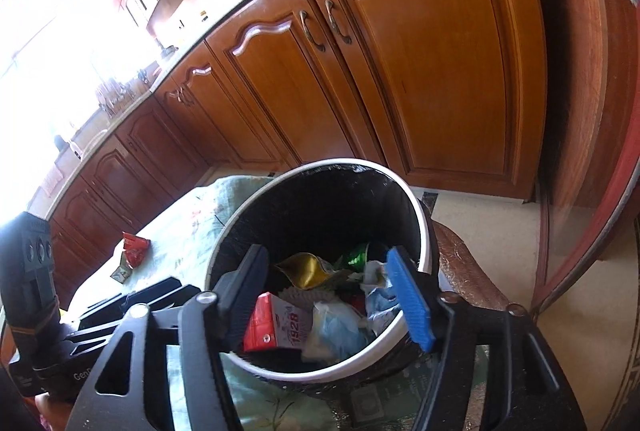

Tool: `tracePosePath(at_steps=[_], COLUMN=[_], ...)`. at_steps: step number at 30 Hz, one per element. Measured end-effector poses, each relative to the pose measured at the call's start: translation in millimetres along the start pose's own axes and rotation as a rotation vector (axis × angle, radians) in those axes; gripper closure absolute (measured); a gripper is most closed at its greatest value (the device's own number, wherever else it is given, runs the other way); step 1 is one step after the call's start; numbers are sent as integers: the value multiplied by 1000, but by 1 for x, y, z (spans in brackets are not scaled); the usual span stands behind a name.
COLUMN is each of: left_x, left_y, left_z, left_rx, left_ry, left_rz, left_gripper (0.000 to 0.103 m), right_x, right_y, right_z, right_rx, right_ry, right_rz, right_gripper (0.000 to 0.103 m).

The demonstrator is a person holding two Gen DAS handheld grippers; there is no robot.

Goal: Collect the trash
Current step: 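Open both tools to drop the red carton and paper into the bin, then move both tools back over the table toward the green carton and wrapper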

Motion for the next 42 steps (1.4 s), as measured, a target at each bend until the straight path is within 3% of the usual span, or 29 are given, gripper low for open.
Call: tracePosePath(at_steps=[6, 23, 35, 42], left_x=[-38, -165, -246, -270], left_y=[-32, -110, -136, -126], left_z=[-25, -76, -79, -59], left_rx=[34, 81, 110, 121], left_ry=[-72, -306, -424, -437], left_rz=[56, 216, 308, 324], left_gripper=[48, 47, 47, 47], right_x=[-33, -154, -219, -243], right_y=[-7, 41, 86, 114], right_z=[-6, -48, -72, -65], right_rx=[21, -106, -196, -216], right_ry=[-17, -166, -215, -208], right_rz=[56, 196, 257, 283], right_gripper=[19, 17, 17, 18])
Point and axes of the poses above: each gripper's, at about its wrist camera, not at the fingertips, and y roughly the way its jaws point, x to its right, z to its top, the point moved 8 cm from there along y, roughly the way its jaws point, and after that the axes turned 2 degrees about x, right-handed, at the moved point
